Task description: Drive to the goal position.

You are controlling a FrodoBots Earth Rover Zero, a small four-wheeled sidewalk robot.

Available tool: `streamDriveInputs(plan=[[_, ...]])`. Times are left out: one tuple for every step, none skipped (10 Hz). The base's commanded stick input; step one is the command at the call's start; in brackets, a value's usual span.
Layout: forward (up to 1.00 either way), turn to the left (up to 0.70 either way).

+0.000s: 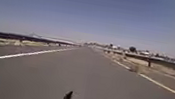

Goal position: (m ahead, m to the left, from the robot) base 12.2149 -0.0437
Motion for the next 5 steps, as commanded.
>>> streamDriveInputs(plan=[[1.00, -0.01], [1.00, -0.01], [1.00, -0.01], [1.00, -0.01], [1.00, -0.01]])
